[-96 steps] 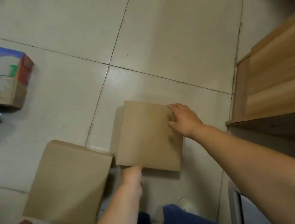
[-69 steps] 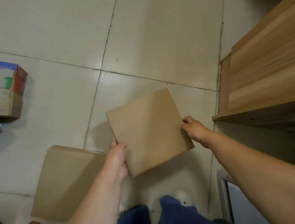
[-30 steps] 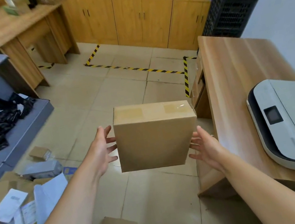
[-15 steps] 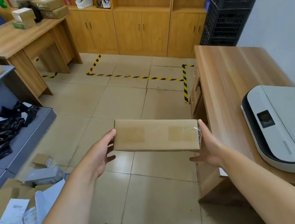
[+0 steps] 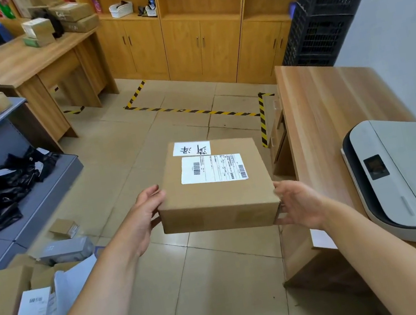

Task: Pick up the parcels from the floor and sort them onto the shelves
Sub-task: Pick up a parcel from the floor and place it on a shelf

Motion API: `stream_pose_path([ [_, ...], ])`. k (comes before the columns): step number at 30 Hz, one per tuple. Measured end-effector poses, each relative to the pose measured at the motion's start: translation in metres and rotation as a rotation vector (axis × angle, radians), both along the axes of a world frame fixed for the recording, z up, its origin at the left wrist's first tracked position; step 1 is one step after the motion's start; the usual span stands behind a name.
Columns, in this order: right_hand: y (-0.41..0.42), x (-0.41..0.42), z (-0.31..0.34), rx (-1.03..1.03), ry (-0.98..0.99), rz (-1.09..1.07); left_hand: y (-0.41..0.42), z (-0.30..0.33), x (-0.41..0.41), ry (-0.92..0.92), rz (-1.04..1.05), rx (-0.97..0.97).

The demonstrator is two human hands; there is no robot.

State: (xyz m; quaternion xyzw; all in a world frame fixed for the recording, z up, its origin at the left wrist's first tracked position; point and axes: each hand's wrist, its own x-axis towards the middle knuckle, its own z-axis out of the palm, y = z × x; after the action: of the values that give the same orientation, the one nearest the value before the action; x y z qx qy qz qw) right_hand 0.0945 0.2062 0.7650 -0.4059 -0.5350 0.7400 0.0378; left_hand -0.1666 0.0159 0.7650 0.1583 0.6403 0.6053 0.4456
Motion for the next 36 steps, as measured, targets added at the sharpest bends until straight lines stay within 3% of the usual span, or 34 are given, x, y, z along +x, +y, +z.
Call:
stream_pose_path([
  [13,-0.002,0.0,0.015,0.07,-0.004,0.047,0.004,0.002,0.002,0.054,-0.025,0.03],
  [19,0.004,0.001,0.038,0.149,0.058,-0.057,0.002,0.005,0.0,0.118,-0.047,-0.053],
  [22,0.011,-0.001,0.051,0.184,0.048,-0.129,0.003,0.007,-0.004,0.247,0.017,-0.125],
  [26,0.015,-0.005,0.068,0.218,0.054,-0.172,0.001,0.014,-0.013,0.668,0.052,-0.337],
  [28,0.015,-0.005,0.075,0.224,0.063,-0.173,0.001,0.016,-0.014,0.736,-0.002,-0.348],
  [32,0.011,-0.005,0.081,0.222,0.091,-0.149,-0.003,0.017,-0.008,0.659,-0.189,-0.29],
  [36,0.007,-0.005,0.084,0.228,0.09,-0.116,-0.015,0.016,-0.002,0.444,-0.275,-0.208],
])
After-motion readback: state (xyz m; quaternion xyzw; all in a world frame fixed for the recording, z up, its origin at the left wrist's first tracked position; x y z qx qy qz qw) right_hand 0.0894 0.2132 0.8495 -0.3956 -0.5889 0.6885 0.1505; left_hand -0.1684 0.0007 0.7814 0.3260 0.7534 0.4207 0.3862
